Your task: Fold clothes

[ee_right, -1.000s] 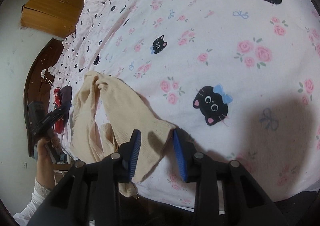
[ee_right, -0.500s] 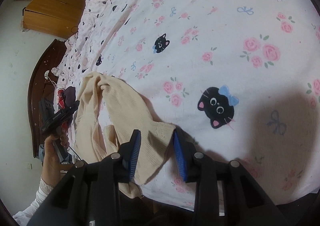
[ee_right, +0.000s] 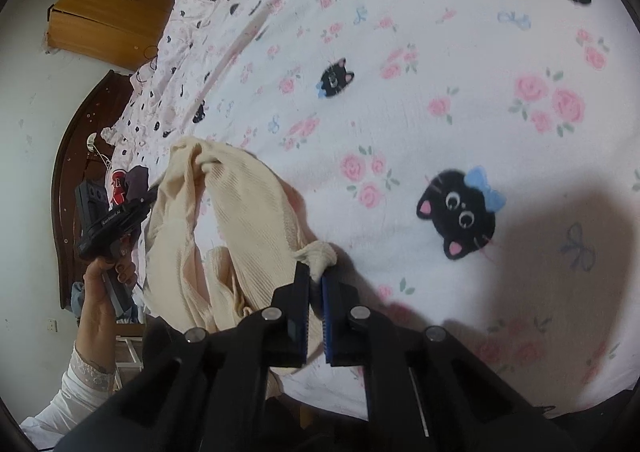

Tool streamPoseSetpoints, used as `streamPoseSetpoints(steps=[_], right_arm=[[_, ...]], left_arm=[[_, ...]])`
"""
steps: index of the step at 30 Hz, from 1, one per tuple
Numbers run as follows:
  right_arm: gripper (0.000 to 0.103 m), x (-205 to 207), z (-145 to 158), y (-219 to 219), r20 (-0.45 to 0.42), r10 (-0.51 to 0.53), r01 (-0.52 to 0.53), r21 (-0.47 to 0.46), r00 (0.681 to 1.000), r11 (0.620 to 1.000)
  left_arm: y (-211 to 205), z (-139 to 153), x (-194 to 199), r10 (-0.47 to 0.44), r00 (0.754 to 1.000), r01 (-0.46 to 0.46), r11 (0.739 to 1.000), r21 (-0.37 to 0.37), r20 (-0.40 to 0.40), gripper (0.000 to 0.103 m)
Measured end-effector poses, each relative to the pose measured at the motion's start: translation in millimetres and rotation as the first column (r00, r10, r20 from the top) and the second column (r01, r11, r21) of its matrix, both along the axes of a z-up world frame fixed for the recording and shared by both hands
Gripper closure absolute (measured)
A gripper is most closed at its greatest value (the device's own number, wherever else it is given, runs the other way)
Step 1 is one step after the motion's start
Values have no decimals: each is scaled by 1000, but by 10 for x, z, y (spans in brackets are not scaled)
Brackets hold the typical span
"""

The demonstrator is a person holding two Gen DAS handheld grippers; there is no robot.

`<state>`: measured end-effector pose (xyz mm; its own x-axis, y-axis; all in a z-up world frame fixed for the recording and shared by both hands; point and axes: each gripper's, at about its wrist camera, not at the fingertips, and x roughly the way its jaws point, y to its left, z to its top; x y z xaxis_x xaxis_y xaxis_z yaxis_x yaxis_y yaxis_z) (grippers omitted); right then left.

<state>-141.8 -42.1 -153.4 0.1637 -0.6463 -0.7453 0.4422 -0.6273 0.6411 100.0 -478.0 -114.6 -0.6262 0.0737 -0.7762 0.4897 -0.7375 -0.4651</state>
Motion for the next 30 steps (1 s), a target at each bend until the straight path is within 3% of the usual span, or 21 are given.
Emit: streamPoseSetpoints(steps=[9,14,18,22,25,29,30], right_arm=[[97,-329,635,-110,-171,-25,19,-34,985,999],[97,-513,1117,-220,-348,-35,27,-27,937,999],[97,-643,1282,-287,-400,-25,13,-33,916,999],[97,-552,1066,-372,-383,104,-77,85,918,993],[97,-315,705,-346,-343,224,-153,223,912,963],[93,16,310,-214,-247,329,-257,282,911,924],[85,80,278,-176,-242,339,-268,283,909,921]], left_arm=[[-104,425,171,35,995,-45,994,-97,-98,87],[-112,531,268,63,987,-81,990,-118,-148,87],[-111,422,240,72,989,-86,990,-110,-128,87],[-109,325,243,77,990,-88,991,-97,-114,87],[-105,269,246,76,991,-86,993,-86,-107,87],[-111,237,244,78,992,-86,993,-79,-103,87],[-112,235,245,78,992,-86,993,-77,-102,87]])
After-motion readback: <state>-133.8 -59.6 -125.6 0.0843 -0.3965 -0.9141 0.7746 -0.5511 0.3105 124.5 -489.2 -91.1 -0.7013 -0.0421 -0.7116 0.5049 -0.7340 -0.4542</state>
